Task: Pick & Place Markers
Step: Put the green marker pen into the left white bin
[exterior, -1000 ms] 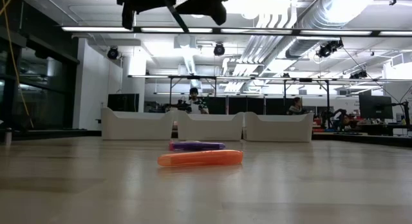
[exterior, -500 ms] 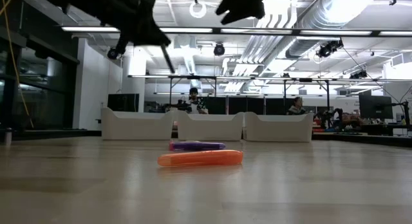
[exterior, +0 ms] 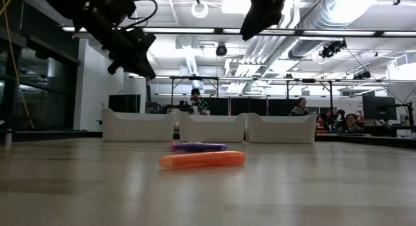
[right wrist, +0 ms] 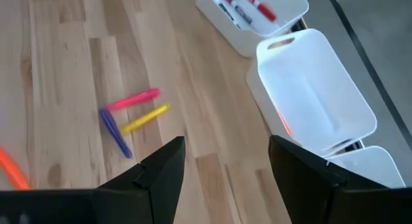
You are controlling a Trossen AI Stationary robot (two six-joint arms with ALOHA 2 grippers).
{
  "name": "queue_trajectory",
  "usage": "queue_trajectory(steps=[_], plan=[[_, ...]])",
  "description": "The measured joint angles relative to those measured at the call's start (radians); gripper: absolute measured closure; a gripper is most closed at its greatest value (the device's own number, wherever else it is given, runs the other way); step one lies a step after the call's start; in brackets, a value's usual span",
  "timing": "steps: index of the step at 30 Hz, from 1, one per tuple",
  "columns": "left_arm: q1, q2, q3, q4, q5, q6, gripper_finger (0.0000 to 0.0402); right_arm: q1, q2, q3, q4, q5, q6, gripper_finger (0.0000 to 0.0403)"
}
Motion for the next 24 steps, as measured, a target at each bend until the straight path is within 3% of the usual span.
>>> queue_trajectory(steps=[8, 16, 24], plan=[[0.131, 0.216, 0.307, -0.427, 0.069, 0.279, 0.0374, 0.000, 0.000, 0.000, -0.041, 0.027, -0.007, 0.0190], [0.157, 0.506, 0.608, -0.833, 0.063, 0.516, 0.0374, 0.000, 0.000, 0.000, -0.047, 0.043, -0.005, 0.0190], [0.156, 0.730, 0.768, -1.015, 0.015, 0.582, 0.0374, 0.000, 0.000, 0.000, -0.051, 0.042, 0.009, 0.0191]])
